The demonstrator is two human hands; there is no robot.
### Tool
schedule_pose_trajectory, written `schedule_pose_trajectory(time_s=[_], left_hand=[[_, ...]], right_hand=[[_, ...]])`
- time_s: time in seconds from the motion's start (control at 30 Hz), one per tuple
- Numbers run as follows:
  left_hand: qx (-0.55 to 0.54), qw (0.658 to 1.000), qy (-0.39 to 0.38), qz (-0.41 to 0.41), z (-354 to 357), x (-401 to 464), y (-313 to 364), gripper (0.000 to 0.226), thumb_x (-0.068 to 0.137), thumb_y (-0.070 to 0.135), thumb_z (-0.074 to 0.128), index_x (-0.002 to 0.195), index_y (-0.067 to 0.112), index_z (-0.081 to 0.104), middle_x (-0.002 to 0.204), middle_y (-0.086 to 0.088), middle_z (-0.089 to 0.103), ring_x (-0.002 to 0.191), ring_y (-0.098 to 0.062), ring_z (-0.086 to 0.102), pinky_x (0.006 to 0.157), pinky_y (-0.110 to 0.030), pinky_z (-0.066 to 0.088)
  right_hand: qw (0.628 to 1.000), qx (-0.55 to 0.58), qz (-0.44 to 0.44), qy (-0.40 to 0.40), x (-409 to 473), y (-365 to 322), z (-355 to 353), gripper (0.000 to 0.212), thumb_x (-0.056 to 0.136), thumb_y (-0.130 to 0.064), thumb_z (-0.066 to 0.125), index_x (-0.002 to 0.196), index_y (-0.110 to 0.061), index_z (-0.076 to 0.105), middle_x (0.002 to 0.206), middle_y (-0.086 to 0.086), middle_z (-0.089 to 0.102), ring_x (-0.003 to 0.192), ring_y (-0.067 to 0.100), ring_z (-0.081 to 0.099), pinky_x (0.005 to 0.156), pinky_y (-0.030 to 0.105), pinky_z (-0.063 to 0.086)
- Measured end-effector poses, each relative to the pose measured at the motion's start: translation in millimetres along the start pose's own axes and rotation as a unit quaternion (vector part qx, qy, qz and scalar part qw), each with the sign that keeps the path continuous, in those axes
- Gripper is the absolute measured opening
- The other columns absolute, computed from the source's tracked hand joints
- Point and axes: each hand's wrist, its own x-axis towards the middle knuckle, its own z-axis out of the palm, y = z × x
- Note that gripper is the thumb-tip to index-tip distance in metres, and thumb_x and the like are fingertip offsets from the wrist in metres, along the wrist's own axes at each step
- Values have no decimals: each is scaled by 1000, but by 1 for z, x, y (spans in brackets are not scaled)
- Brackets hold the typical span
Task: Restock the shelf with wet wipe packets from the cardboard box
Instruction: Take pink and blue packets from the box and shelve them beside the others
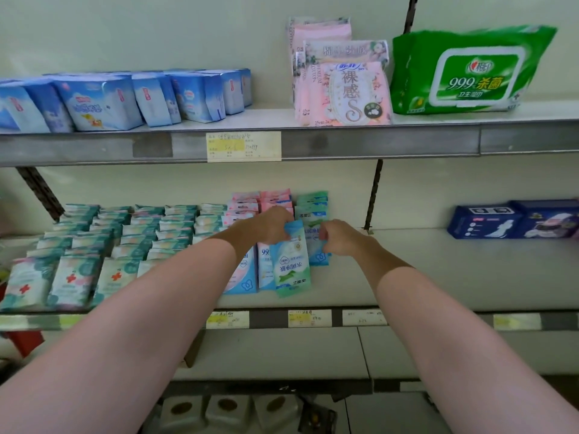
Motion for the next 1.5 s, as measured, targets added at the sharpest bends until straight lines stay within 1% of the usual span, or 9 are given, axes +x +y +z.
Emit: schedule_pose_trajectory(time_s=[0.2, 0.4, 0.53, 0.73, 0.9, 1.07, 1.2, 1.33, 1.5], left_hand=[[-6, 997, -80, 13, 2, -6, 8, 60, 84, 5, 70, 135, 24, 44, 136, -10, 48, 111, -28, 57, 87, -41, 53], [-39, 998, -45, 8, 5, -8, 13, 52, 87, 6, 68, 134, 16, 47, 128, -9, 51, 100, -27, 62, 80, -37, 55], [-52, 998, -30, 1, 2, -12, 8, 54, 86, 1, 64, 136, 11, 48, 136, -11, 50, 111, -27, 56, 88, -37, 49], [-19, 996, -71, -46, -11, -20, -12, 55, 81, 6, 68, 131, 24, 51, 145, -2, 43, 116, -24, 52, 87, -36, 49], [-6, 994, -91, -68, -28, -25, -19, 53, 81, 1, 53, 127, 28, 51, 120, -2, 55, 73, -20, 54, 59, -29, 44], [22, 993, -93, -62, -27, -21, -14, 42, 89, 3, 53, 127, 20, 51, 106, 2, 53, 64, -12, 48, 51, -22, 40], [52, 994, -86, -37, -24, -15, -5, 35, 92, 5, 53, 126, 13, 56, 123, -6, 55, 79, -15, 55, 59, -23, 43], [56, 996, -71, -21, -20, -7, -7, 31, 91, 7, 55, 121, 12, 60, 123, -4, 56, 105, -23, 57, 89, -34, 50], [63, 996, -66, -12, -19, 1, -7, 24, 90, 3, 51, 110, 1, 64, 114, -10, 61, 101, -28, 59, 84, -36, 50]], right_hand=[[994, 25, 20, -101, -17, 1, 11, 42, 75, -16, 81, 111, -19, 62, 112, 3, 61, 100, 23, 61, 90, 41, 55], [973, 130, 24, -187, -31, -11, 30, 64, 75, -22, 85, 131, -21, 53, 124, -2, 61, 106, 18, 62, 74, 29, 57], [971, 175, 16, -164, -32, -17, 41, 58, 81, -25, 82, 133, -20, 57, 128, -2, 64, 108, 16, 64, 89, 34, 58], [977, 158, 4, -144, -29, -11, 4, 46, 89, -19, 74, 131, -17, 56, 132, 6, 56, 104, 21, 65, 67, 25, 57], [982, 109, 22, -155, -20, -5, -34, 61, 86, -24, 77, 141, -21, 50, 132, 6, 58, 108, 23, 63, 75, 29, 55], [978, 124, 63, -154, -11, -11, -48, 71, 87, -32, 76, 149, -29, 40, 140, 1, 48, 116, 27, 59, 75, 38, 62], [988, 60, 60, -126, -3, -25, -45, 70, 93, -26, 68, 154, -24, 33, 148, 7, 40, 113, 31, 60, 77, 43, 61], [999, -37, 13, -37, 9, -32, -38, 62, 93, -19, 67, 149, -18, 41, 147, 10, 46, 123, 30, 54, 98, 43, 51], [999, -25, 10, 43, 21, -32, -25, 44, 84, -3, 64, 128, -10, 58, 122, 12, 63, 105, 27, 60, 89, 36, 53]])
